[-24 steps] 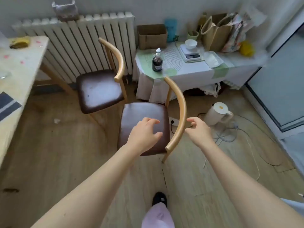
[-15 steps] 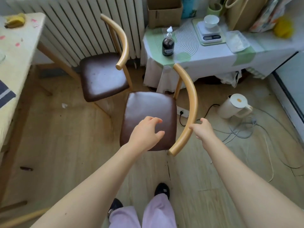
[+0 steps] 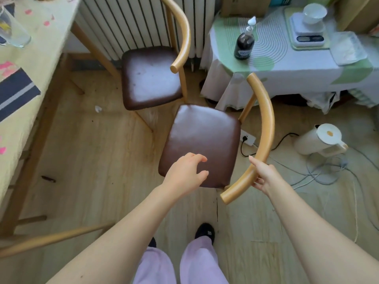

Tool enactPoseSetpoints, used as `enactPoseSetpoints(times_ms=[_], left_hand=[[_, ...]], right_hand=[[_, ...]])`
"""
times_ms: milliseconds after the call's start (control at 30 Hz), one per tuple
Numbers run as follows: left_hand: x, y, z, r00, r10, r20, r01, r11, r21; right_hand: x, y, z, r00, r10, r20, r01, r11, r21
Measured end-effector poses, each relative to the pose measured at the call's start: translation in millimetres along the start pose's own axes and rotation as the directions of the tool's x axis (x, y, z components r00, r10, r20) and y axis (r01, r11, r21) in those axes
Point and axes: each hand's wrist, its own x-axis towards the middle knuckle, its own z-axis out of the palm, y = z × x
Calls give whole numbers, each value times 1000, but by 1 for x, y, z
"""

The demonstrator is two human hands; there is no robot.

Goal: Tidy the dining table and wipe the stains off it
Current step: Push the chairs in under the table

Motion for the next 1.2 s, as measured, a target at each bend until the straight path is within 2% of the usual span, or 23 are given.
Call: enactPoseSetpoints(times_ms=[100,267,700,833,1200], left_hand=[[-6,-9,1,1000,-16,1,16,1000,-14],[-25,-40,-8,996,-85,-32,83,996,-35],[-97,-137,-35,966,-235,-104,212,958,-190],[-121,-174,-49,951,-274,-139,241,946,-217],[-189,-287,-86,908,-368,-201,312,913,-261]], right_hand=[[-10,11,17,998,27,52,-24,998,-51],[-30,21,74,988,12,152,18,981,-195],[-96,66,161,987,54,149,-15,969,-247],[-116,83,198,985,47,165,8,948,-318],[-159,136,332,950,59,307,107,861,-498]])
